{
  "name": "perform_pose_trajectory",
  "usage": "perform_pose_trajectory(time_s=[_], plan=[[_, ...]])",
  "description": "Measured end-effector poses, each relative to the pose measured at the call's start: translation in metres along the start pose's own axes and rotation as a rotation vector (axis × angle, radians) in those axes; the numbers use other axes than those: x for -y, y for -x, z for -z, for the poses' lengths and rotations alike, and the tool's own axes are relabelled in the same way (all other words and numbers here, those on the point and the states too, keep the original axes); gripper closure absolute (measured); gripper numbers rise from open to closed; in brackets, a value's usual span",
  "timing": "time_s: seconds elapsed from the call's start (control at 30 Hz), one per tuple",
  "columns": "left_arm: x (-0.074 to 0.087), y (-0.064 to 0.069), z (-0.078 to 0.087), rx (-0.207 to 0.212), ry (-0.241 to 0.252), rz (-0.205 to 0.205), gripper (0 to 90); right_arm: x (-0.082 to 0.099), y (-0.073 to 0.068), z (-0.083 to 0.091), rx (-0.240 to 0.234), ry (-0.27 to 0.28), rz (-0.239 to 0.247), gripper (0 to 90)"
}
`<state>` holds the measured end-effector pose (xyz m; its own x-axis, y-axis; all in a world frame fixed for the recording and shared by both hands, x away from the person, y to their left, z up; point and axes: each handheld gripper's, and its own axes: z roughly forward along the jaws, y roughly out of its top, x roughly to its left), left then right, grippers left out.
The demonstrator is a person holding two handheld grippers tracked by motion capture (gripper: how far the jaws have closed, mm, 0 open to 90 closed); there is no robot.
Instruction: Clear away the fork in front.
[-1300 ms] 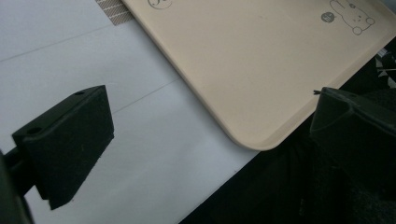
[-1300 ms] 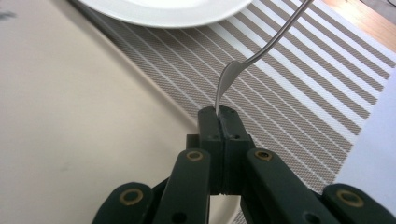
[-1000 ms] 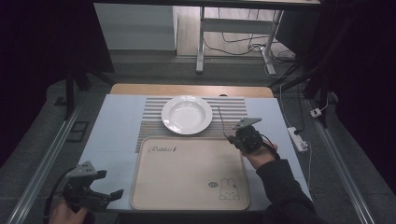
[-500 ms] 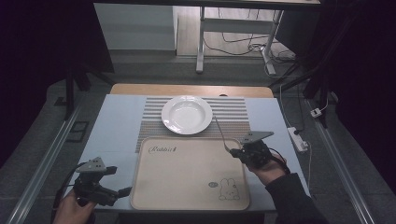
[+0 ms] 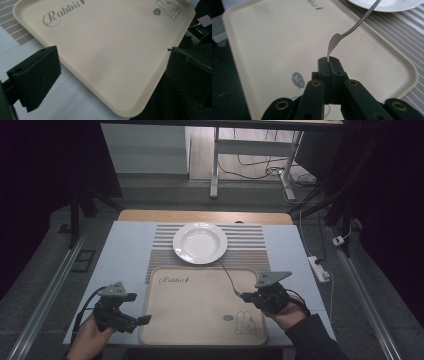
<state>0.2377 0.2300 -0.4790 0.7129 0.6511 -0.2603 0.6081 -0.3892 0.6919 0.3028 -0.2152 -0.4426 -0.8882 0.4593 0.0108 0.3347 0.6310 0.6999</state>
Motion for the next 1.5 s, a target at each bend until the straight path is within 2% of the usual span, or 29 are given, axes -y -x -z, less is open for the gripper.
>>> perform_pose_trajectory(time_s=[0.2,0.4,0.47,0.67,0.9,1.07,1.13,1.17,1.2,1.27,1.5], plan=[[-0.013,0.002,-0.012,0.034,-0.012,-0.039,0.0,-0.001,-0.01,-0.004,-0.039,-0.014,0.034,89.7],[-0.025,0.004,-0.024,0.044,-0.024,-0.087,0.0,-0.004,-0.021,-0.009,-0.087,-0.017,0.062,89.7],[-0.029,0.004,-0.027,0.047,-0.031,-0.104,0.0,-0.006,-0.028,-0.012,-0.123,-0.017,0.089,89.7],[-0.039,0.004,-0.037,0.071,-0.031,-0.103,0.0,-0.01,-0.038,-0.018,-0.179,-0.017,0.117,89.7],[-0.048,0.006,-0.049,0.073,-0.07,-0.149,0.0,-0.015,-0.047,-0.026,-0.245,-0.019,0.151,89.7],[-0.057,0.01,-0.059,0.091,-0.084,-0.206,0.0,-0.02,-0.052,-0.032,-0.293,-0.032,0.187,89.7],[-0.061,0.011,-0.063,0.101,-0.089,-0.223,0.0,-0.021,-0.053,-0.033,-0.296,-0.034,0.192,89.7],[-0.064,0.012,-0.067,0.114,-0.1,-0.249,0.0,-0.022,-0.054,-0.034,-0.303,-0.042,0.208,89.7],[-0.064,0.012,-0.067,0.114,-0.1,-0.249,0.0,-0.023,-0.055,-0.035,-0.308,-0.038,0.212,89.7],[-0.067,0.014,-0.072,0.127,-0.113,-0.284,0.0,-0.025,-0.058,-0.036,-0.32,-0.042,0.218,89.7],[-0.077,0.021,-0.085,0.154,-0.141,-0.359,0.7,-0.029,-0.063,-0.037,-0.345,-0.044,0.24,89.7]])
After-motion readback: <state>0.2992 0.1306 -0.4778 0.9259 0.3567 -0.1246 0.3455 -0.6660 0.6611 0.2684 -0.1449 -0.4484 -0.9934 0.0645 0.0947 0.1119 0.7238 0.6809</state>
